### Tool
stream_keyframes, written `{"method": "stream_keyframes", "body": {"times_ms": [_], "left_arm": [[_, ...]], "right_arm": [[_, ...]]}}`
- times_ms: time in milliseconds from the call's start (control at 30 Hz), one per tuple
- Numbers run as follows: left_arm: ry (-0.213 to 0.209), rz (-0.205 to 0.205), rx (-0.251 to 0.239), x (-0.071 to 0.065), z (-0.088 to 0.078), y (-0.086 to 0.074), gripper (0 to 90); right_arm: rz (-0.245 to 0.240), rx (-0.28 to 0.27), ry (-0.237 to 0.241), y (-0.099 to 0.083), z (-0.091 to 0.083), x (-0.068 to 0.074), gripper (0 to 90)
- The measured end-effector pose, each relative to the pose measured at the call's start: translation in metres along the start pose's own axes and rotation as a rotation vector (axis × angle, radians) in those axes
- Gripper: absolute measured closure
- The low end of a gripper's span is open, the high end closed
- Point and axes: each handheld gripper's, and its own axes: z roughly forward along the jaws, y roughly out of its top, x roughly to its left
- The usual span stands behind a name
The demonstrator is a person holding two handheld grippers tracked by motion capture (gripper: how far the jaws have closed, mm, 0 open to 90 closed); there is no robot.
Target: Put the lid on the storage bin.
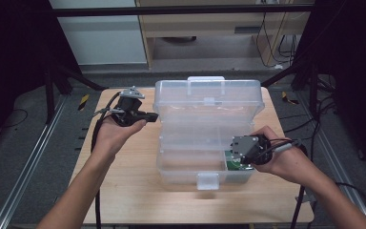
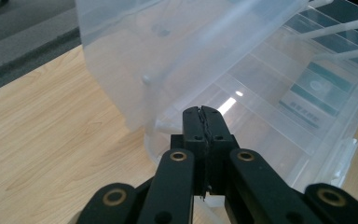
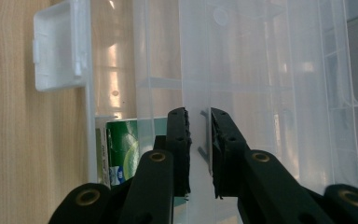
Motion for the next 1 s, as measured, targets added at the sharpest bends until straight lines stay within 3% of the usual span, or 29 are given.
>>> {"method": "stream_keyframes", "body": {"times_ms": [400, 533, 700, 733, 900, 1000], "left_arm": [[-0.012, 0.01, 0.016, -0.005, 0.0, -0.004, 89.8], [-0.011, 0.007, 0.016, -0.006, 0.0, -0.006, 89.8], [-0.019, 0.006, 0.02, -0.008, 0.0, -0.01, 89.8], [-0.016, 0.024, 0.013, -0.007, 0.001, -0.011, 89.8], [-0.025, 0.011, 0.031, -0.011, 0.001, -0.017, 89.7], [-0.033, 0.013, 0.037, -0.012, 0.002, -0.023, 89.7]], "right_arm": [[0.009, 0.001, 0.007, -0.003, 0.0, 0.005, 78.5], [0.023, -0.004, 0.013, -0.004, -0.001, 0.006, 74.5], [0.094, -0.045, 0.013, -0.008, -0.005, 0.009, 62.7], [0.109, -0.049, 0.01, -0.009, -0.006, 0.009, 59.6], [0.185, -0.06, -0.001, -0.017, -0.012, 0.013, 47.0], [0.223, -0.084, -0.031, -0.023, -0.017, 0.017, 37.9]]}}
